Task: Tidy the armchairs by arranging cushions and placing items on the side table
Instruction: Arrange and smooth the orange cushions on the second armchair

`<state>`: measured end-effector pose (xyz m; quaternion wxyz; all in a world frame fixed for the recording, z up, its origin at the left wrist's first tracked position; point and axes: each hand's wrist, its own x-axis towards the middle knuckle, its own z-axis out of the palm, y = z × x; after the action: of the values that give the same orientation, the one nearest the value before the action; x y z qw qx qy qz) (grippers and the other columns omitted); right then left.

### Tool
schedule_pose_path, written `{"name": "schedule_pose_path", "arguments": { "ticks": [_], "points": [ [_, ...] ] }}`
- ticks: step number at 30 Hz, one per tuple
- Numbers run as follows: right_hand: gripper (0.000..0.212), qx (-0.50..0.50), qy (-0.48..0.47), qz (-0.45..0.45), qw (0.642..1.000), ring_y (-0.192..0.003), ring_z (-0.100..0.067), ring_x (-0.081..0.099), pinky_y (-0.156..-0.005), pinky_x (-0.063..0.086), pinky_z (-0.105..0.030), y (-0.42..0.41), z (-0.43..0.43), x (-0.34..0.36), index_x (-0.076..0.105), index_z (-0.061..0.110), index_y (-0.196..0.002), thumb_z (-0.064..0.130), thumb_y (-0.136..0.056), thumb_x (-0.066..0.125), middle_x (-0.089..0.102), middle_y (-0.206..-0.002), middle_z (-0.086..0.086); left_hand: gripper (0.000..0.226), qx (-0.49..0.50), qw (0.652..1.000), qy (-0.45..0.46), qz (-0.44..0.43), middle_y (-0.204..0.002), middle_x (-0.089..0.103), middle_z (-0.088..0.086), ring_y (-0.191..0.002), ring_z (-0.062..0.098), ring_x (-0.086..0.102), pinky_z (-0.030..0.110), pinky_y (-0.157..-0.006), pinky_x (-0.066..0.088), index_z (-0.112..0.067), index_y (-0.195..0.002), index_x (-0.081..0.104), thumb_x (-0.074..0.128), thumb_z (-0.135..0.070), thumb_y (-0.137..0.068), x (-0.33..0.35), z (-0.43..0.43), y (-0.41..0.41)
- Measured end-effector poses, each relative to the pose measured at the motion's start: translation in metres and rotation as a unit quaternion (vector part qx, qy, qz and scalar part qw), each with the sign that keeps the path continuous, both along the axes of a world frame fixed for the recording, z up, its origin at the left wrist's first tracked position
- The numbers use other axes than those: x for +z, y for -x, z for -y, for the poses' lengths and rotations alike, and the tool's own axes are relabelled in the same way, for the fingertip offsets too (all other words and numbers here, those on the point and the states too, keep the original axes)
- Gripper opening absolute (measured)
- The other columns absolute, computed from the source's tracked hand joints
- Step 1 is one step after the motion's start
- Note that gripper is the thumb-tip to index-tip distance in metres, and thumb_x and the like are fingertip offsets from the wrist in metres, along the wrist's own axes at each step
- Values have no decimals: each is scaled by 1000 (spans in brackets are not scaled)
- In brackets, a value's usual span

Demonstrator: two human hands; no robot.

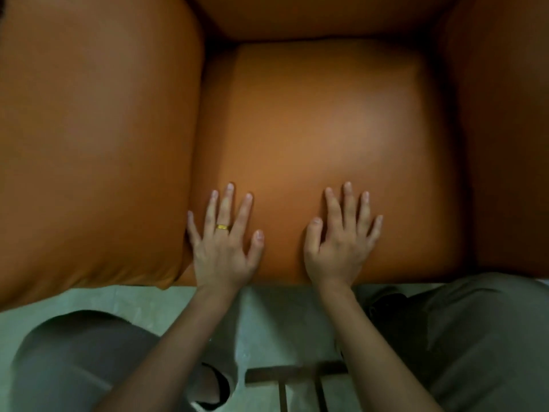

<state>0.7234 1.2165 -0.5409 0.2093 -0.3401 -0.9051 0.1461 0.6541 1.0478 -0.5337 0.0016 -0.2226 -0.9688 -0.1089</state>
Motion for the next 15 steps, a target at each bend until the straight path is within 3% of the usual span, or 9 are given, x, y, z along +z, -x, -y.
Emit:
{"name": "schedule_pose_path", "arguments": {
  "ticks": [5, 11, 15],
  "points": [
    [57, 47, 78, 138, 986, -155, -27, 11, -123, 6, -56, -5, -4, 36, 40, 28, -152, 38, -97, 45, 24, -165, 1, 63, -18, 991, 60, 116, -168, 6, -1, -155, 24, 2, 62, -119, 8, -33, -158, 19, 38, -50, -100, 36, 1, 5],
    [67, 120, 194, 344, 911, -155, -23, -10, -124, 2, -54, 3, -25, 95, 13, 36, -159, 39, -98, 40, -3, -169, 6, 70, -30, 954, 98, 280, -167, -10, -9, -154, 19, -8, 59, -120, 20, -35, -159, 11, 44, -50, -98, 89, -1, 23],
    [66, 141, 179, 358, 905, -155, -24, -12, -123, -5, -54, 23, -38, 103, 14, 34, -159, 48, -98, 35, -5, -169, 3, 71, -44, 957, 88, 274, -168, -11, -5, -154, 19, -9, 56, -122, 16, -35, -159, 10, 41, -56, -98, 92, -13, 40]
  ]
}}
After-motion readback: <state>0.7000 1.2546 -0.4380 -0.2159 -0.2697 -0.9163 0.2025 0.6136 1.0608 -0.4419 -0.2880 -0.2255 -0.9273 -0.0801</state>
